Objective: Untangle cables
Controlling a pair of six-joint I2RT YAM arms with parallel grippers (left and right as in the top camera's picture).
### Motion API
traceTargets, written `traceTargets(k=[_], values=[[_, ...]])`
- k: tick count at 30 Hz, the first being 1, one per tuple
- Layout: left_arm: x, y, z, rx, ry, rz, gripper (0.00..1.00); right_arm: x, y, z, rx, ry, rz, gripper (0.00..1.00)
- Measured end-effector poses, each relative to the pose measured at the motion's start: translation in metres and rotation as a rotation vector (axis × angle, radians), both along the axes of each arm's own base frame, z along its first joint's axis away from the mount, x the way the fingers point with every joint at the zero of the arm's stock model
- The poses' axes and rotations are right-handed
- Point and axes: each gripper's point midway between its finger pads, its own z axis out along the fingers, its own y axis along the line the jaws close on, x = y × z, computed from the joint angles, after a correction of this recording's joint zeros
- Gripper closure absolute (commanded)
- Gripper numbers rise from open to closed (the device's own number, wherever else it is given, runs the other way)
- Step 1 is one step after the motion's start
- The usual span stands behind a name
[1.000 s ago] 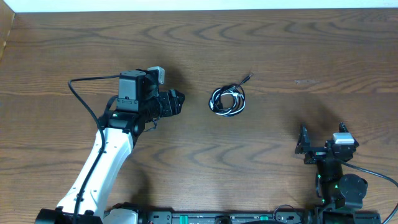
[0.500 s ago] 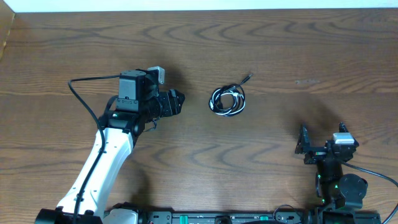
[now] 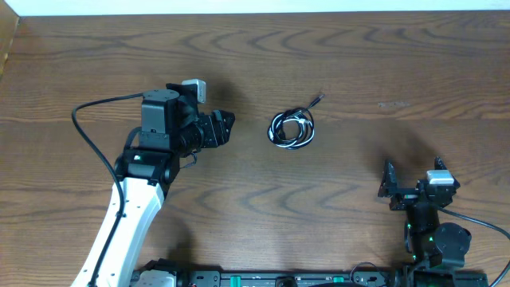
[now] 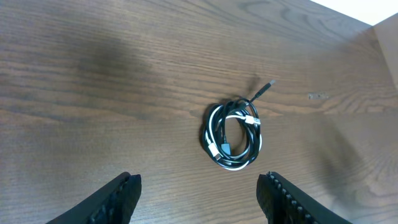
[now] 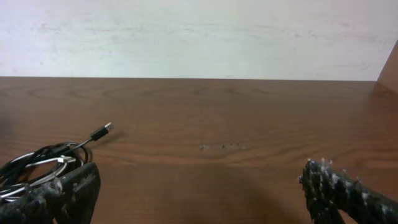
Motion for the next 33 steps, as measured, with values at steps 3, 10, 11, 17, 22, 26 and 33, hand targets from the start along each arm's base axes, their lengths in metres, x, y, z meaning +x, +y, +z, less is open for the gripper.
traceTargets(k=[3,10,11,17,22,26,33], values=[[-0.0024,0.0004,0.0005,0.001,0.005,0.000,0.36,0.0000,-0.0001,0.0000,0.000,0.000,0.000,0.01],[-0.0022,0.0003,0.0009,0.001,0.002,0.000,0.35,0.0000,-0.0001,0.0000,0.000,0.000,0.000,0.01],[-0.0022,0.0003,0.0009,0.001,0.002,0.000,0.35,0.0000,0.0000,0.0000,0.000,0.000,0.000,0.01],[-0.0022,0.0004,0.0009,0.001,0.002,0.000,0.34,0.0000,0.0000,0.0000,0.000,0.000,0.000,0.01],[-0.0013,0.0022,0.0004,0.009,0.001,0.009,0.35,0.0000,-0.0001,0.0000,0.000,0.000,0.000,0.01],[0.0004,0.0056,-0.0003,0.026,-0.004,0.023,0.35,0.0000,-0.0001,0.0000,0.000,0.000,0.000,0.01],[0.0056,0.0076,0.0010,0.035,-0.022,0.036,0.35,0.0000,-0.0001,0.0000,0.000,0.000,0.000,0.01]])
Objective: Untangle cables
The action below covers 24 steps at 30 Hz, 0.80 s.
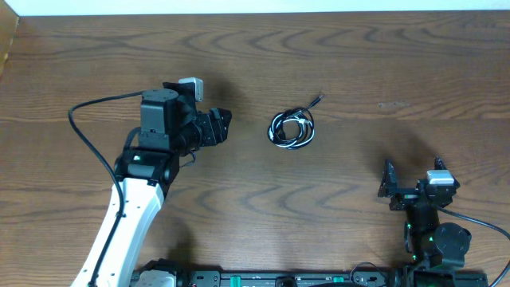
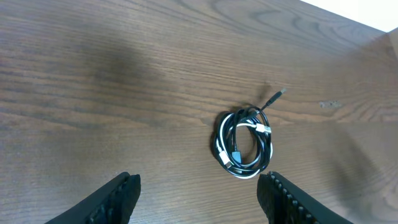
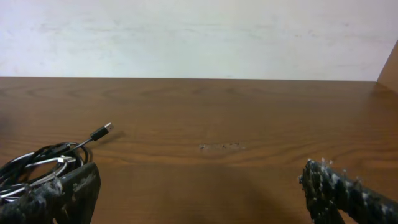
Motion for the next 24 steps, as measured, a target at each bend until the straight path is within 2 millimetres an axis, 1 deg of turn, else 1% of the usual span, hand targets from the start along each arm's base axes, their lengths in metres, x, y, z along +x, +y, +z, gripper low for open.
traceTargets(k=[6,12,18,24], values=[[0.003,0.000,-0.001,0.002,0.008,0.001,0.35,0.000,0.000,0.000,0.000,0.000,0.000,0.01],[-0.002,0.000,-0.007,0.007,0.043,0.001,0.35,0.000,0.000,0.000,0.000,0.000,0.000,0.01],[-0.002,0.001,-0.019,0.014,0.084,0.001,0.35,0.000,0.000,0.000,0.000,0.000,0.000,0.01],[-0.004,0.001,-0.021,0.017,0.094,0.003,0.35,0.000,0.000,0.000,0.000,0.000,0.000,0.01]])
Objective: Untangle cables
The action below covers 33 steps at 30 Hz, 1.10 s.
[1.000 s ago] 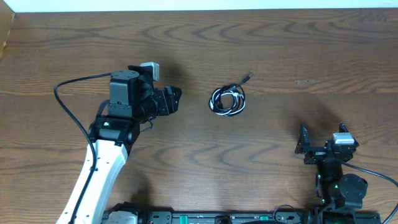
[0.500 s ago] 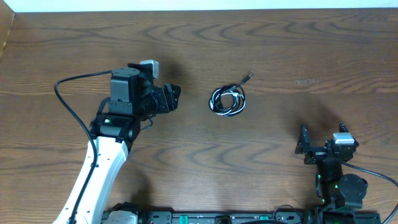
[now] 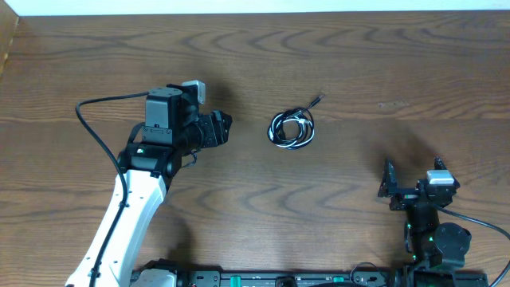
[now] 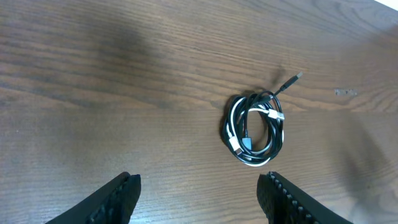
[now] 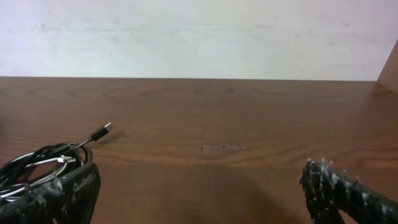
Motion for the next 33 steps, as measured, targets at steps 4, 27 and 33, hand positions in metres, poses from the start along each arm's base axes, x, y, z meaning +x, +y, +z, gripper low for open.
traceTargets(k=[4,27,33], values=[[-0.0016,0.0002,-0.0015,0.001,0.009,0.000,0.36,0.0000,-0.0001,0.0000,0.000,0.000,0.000,0.01],[-0.0007,0.0044,-0.0073,0.023,0.024,0.018,0.36,0.0000,-0.0001,0.0000,0.000,0.000,0.000,0.01],[-0.0008,0.0045,-0.0075,0.023,0.025,0.018,0.36,0.0000,-0.0001,0.0000,0.000,0.000,0.000,0.01]])
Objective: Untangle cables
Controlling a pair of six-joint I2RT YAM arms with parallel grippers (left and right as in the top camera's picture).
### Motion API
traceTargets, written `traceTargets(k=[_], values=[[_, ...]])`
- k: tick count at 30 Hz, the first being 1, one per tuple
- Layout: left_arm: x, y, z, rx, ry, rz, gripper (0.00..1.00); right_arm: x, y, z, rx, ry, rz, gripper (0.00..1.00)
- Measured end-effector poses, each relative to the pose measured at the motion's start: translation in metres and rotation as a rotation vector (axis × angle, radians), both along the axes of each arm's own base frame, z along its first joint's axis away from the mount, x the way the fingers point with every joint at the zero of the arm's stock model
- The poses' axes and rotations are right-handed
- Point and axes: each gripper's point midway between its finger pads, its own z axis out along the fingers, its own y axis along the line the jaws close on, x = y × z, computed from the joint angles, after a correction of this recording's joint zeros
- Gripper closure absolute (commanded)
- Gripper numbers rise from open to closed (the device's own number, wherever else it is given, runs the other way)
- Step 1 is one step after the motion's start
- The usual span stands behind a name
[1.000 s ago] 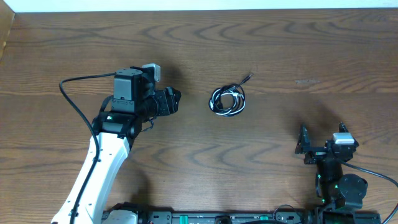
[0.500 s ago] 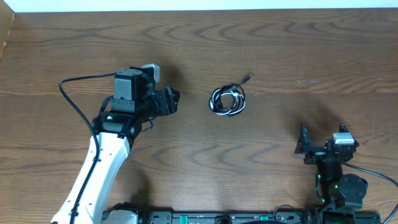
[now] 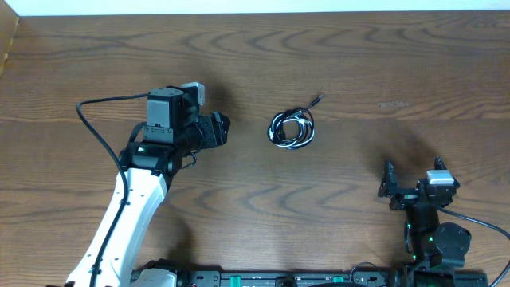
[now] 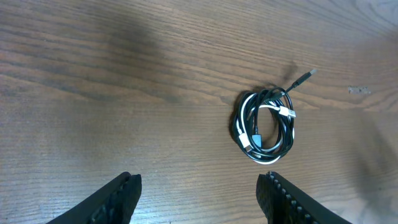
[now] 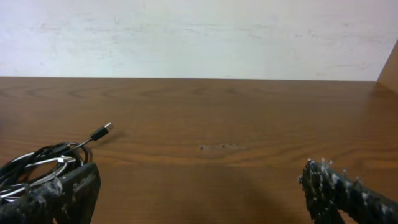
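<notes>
A small coil of black and white cables (image 3: 292,128) lies on the wooden table (image 3: 358,64), with a black plug end (image 3: 319,98) sticking out to its upper right. In the left wrist view the coil (image 4: 267,126) sits ahead and to the right of my left gripper (image 4: 198,202), which is open and empty. In the overhead view the left gripper (image 3: 221,128) hovers left of the coil. My right gripper (image 3: 409,186) rests open near the front right; its view shows the coil (image 5: 37,168) at far left.
A black cable (image 3: 96,135) loops out from the left arm over the table. The table's back edge meets a white wall (image 5: 199,37). A faint scuff mark (image 5: 221,147) shows on the wood to the right of the coil.
My left gripper has shifted slightly, so the coil sits a little further right and lower in its view. The coil and the right gripper have not moved.
Throughout, the coil stayed in the same spot on the table and my right gripper stayed parked and open. My left gripper stayed open to the left of the coil, its aim drifting so the coil moved from centre toward the right of its view.
</notes>
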Motion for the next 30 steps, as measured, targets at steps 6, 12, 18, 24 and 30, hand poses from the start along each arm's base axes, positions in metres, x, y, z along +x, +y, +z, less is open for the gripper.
traceTargets(k=[6,12,18,24,30], values=[[0.000,0.000,0.000,0.000,0.001,0.000,0.36,0.000,0.000,0.000,0.000,0.000,0.000,0.01],[-0.001,0.000,-0.001,0.001,0.007,0.000,0.36,0.000,0.000,0.000,0.000,0.000,0.000,0.01],[-0.003,0.000,-0.002,0.002,0.014,0.000,0.36,0.000,0.000,0.000,0.000,0.000,0.000,0.01],[0.011,-0.002,0.010,-0.010,-0.060,0.002,0.36,0.000,0.000,0.000,0.000,0.000,0.000,0.01],[0.017,-0.003,0.016,-0.017,-0.095,0.003,0.36,0.000,0.000,0.000,0.000,0.000,0.000,0.01]])
